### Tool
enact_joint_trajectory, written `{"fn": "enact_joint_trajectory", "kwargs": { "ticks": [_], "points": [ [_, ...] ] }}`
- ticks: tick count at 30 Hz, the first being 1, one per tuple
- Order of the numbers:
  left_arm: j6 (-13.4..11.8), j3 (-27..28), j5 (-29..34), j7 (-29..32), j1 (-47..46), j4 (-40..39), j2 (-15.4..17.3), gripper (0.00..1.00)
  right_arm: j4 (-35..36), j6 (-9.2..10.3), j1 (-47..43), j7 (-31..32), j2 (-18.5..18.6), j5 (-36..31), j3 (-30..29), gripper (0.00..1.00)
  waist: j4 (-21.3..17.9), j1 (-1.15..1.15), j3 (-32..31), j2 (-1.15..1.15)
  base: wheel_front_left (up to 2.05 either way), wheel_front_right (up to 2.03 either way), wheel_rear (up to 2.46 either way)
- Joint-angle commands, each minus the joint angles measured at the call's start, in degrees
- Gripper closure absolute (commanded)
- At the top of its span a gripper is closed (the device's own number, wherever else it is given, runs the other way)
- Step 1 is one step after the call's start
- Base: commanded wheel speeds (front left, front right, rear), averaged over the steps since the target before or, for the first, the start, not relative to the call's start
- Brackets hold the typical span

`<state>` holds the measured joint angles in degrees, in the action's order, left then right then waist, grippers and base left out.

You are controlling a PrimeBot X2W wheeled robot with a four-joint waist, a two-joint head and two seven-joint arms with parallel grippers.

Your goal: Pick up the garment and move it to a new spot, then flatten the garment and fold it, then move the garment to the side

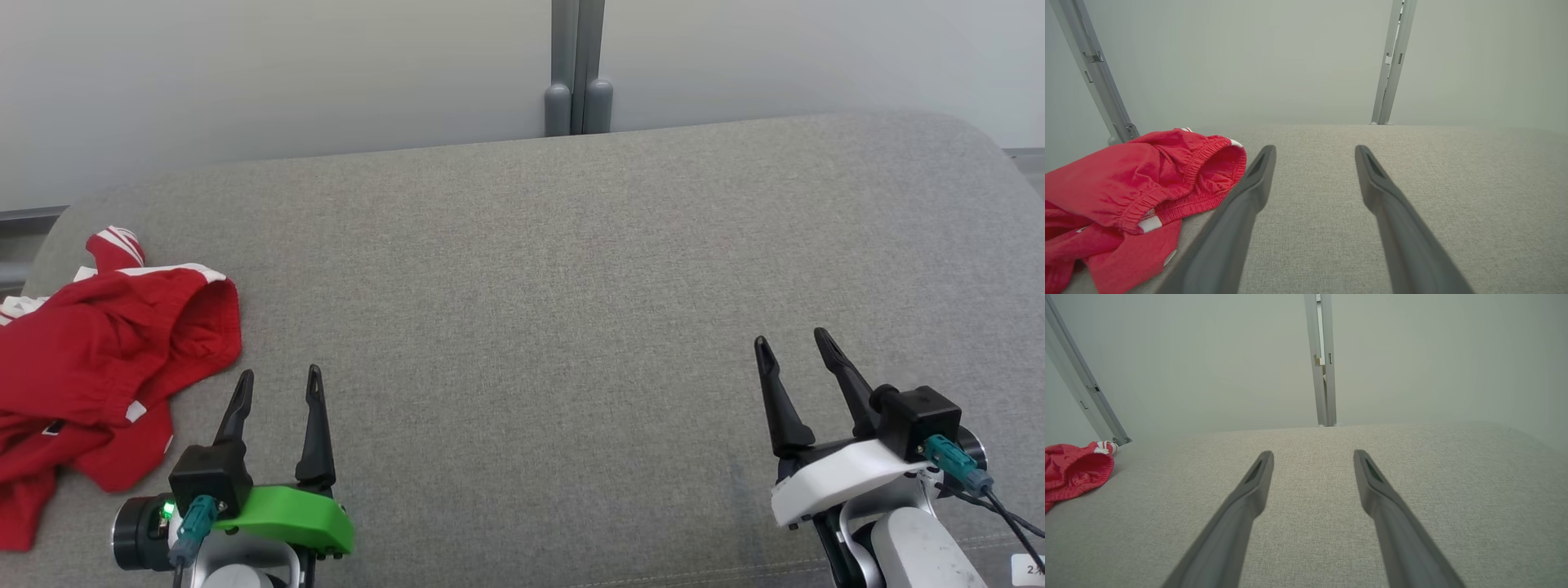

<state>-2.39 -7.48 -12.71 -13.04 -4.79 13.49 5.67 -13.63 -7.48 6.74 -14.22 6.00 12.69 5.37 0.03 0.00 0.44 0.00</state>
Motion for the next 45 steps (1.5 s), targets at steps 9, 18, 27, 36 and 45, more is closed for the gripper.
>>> {"fn": "enact_joint_trajectory", "kwargs": {
  "ticks": [9,18,27,36,45],
  "points": [
    [-0.81,-0.02,1.66,-1.09,-1.09,0.55,-0.24,0.0,-1.53,-0.02,1.32,-1.03,-0.32,-2.94,-0.41,0.0,-0.1,0.0,-0.15,0.0,0.0,0.0,0.0],
    [-0.63,-0.25,0.19,-0.77,-1.12,0.71,-0.16,0.0,-2.11,-0.01,0.94,-1.03,-0.81,-1.04,-0.71,0.0,-0.12,0.0,-0.28,0.0,0.0,0.0,0.0],
    [-1.2,-0.63,-0.06,-0.43,-0.66,0.55,0.13,0.0,-2.54,-0.02,1.03,-1.03,-0.88,-0.66,-0.6,0.0,-0.25,0.0,-0.37,0.0,0.0,0.0,0.0],
    [-1.39,-1.09,-0.17,-0.3,-1.2,0.55,0.37,0.0,-2.35,-0.02,0.55,-1.03,-0.83,-1.3,-1.35,0.0,1.19,0.0,-0.35,0.0,0.0,0.0,0.0],
    [-2.07,-0.83,-0.63,-0.75,-1.86,0.26,0.48,0.0,-1.73,-0.02,1.17,-1.02,-0.53,-1.7,0.15,0.0,7.71,0.0,0.73,0.0,0.0,0.0,0.0]
  ]
}}
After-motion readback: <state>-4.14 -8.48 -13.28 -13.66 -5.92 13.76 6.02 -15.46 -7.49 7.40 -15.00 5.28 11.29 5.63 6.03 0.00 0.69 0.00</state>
